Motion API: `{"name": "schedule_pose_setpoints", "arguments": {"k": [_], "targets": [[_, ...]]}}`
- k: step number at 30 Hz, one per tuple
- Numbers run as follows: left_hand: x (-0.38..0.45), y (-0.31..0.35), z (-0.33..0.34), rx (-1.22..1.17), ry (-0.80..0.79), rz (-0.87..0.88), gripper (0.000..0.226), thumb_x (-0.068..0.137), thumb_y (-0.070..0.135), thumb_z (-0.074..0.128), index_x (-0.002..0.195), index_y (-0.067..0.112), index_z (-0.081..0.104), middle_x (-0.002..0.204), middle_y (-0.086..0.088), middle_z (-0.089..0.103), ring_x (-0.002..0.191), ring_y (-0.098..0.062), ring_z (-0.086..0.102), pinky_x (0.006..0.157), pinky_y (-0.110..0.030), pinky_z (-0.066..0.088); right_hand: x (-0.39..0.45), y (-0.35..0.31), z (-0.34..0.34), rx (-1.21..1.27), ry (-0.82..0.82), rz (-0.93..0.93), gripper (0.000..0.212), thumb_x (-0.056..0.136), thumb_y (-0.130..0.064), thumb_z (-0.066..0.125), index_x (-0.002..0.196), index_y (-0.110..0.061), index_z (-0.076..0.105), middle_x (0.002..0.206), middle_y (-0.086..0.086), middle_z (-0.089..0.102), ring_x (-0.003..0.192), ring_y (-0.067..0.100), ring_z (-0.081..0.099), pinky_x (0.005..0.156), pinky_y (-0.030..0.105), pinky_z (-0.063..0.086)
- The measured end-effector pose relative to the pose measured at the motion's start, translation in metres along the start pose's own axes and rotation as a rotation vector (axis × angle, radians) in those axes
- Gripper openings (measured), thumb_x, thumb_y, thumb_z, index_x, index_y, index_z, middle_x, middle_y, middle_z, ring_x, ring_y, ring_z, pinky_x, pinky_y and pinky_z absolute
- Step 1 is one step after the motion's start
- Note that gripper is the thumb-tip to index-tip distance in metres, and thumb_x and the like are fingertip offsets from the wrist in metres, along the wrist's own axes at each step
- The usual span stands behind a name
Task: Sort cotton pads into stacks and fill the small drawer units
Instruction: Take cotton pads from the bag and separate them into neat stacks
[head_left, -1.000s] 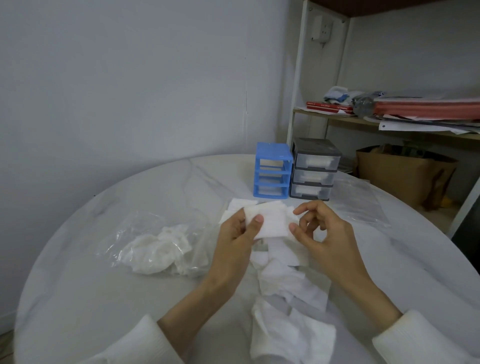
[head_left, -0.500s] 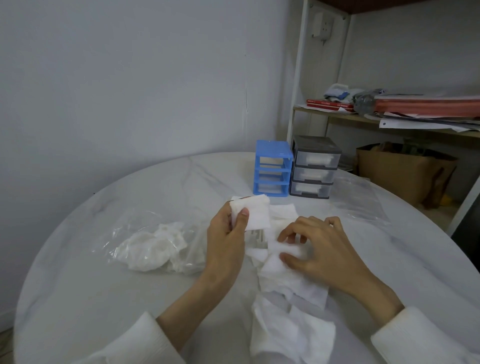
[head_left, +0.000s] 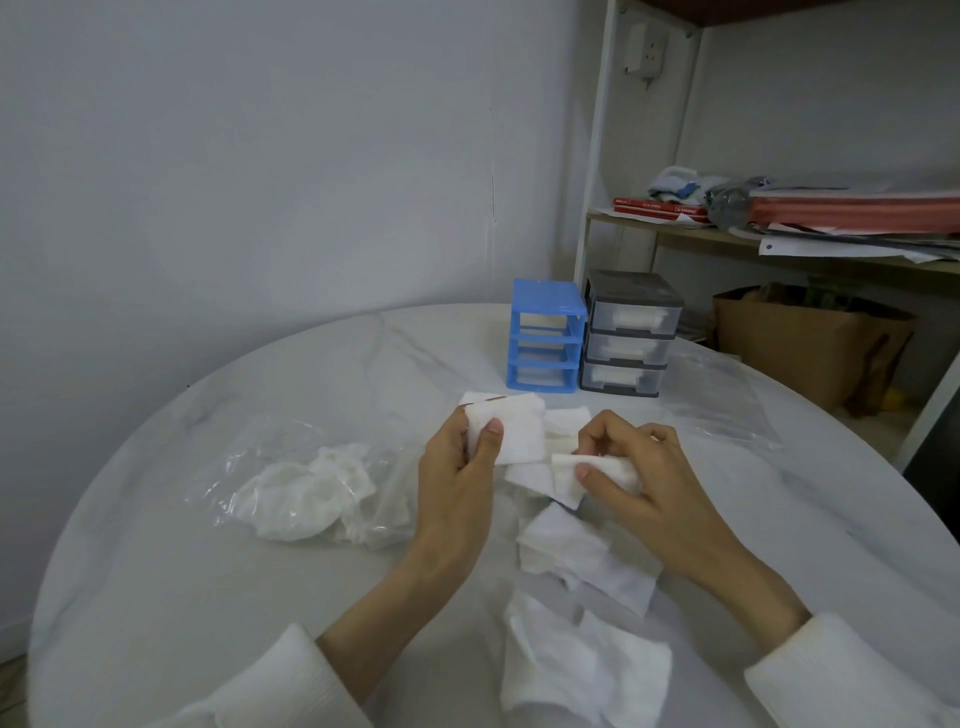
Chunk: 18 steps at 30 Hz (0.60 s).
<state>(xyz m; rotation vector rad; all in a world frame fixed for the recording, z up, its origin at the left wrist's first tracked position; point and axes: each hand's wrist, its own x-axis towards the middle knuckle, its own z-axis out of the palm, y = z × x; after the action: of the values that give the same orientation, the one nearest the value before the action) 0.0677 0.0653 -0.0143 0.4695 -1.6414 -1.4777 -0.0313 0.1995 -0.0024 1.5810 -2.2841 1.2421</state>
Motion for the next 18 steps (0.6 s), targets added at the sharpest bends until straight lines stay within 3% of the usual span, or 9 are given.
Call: {"name": "schedule_pose_setpoints", "arguments": {"k": [4, 7, 11, 15, 18], "targets": [[-0.001, 0.000, 0.001, -0.003, 0.002, -0.007, 0.015, 0.095, 0.014, 0.050, 0.096, 0.016, 0.065, 0.096, -0.006, 0.070, 0.094, -0.027, 0.064, 0.084, -0.039, 0.052, 0.001, -0.002, 0.002, 0.179, 0.019, 0.063, 0.021, 0.084, -0.013, 0.064, 0.079, -0.029, 0.051, 0.074, -0.010, 0.062, 0.083, 0.013, 0.054, 0.065, 0.014, 0.037], [-0.001, -0.001, 0.000, -0.006, 0.007, -0.015, 0.015, 0.095, 0.014, 0.050, 0.097, 0.014, 0.065, 0.096, -0.007, 0.069, 0.095, -0.028, 0.064, 0.084, -0.040, 0.052, 0.003, -0.008, -0.001, 0.416, 0.082, 0.060, 0.011, 0.082, -0.012, 0.060, 0.086, -0.019, 0.054, 0.082, -0.012, 0.064, 0.071, 0.010, 0.061, 0.058, 0.014, 0.043], [-0.001, 0.000, 0.000, -0.052, -0.029, -0.071, 0.017, 0.095, 0.014, 0.050, 0.097, 0.008, 0.065, 0.097, -0.015, 0.069, 0.094, -0.033, 0.064, 0.084, -0.044, 0.051, 0.007, -0.011, -0.006, 0.646, 0.137, 0.081, 0.014, 0.084, -0.006, 0.053, 0.092, -0.016, 0.059, 0.078, -0.012, 0.063, 0.062, 0.005, 0.055, 0.061, 0.012, 0.045], [-0.006, 0.004, 0.003, -0.227, -0.138, -0.222, 0.019, 0.096, 0.013, 0.048, 0.093, 0.012, 0.067, 0.092, -0.002, 0.072, 0.086, -0.011, 0.067, 0.077, -0.024, 0.055, 0.008, -0.010, -0.005, 0.725, 0.120, 0.151, 0.026, 0.092, 0.003, 0.042, 0.080, -0.009, 0.061, 0.074, -0.009, 0.061, 0.055, 0.008, 0.049, 0.060, 0.013, 0.044], [-0.008, 0.003, 0.005, -0.307, -0.191, -0.294, 0.020, 0.096, 0.015, 0.048, 0.100, 0.008, 0.067, 0.102, -0.008, 0.071, 0.097, -0.018, 0.067, 0.083, -0.027, 0.055, 0.007, -0.010, -0.002, 0.709, 0.059, 0.163, 0.015, 0.090, -0.002, 0.052, 0.080, -0.007, 0.062, 0.080, 0.000, 0.060, 0.055, 0.008, 0.050, 0.062, 0.014, 0.045]]}}
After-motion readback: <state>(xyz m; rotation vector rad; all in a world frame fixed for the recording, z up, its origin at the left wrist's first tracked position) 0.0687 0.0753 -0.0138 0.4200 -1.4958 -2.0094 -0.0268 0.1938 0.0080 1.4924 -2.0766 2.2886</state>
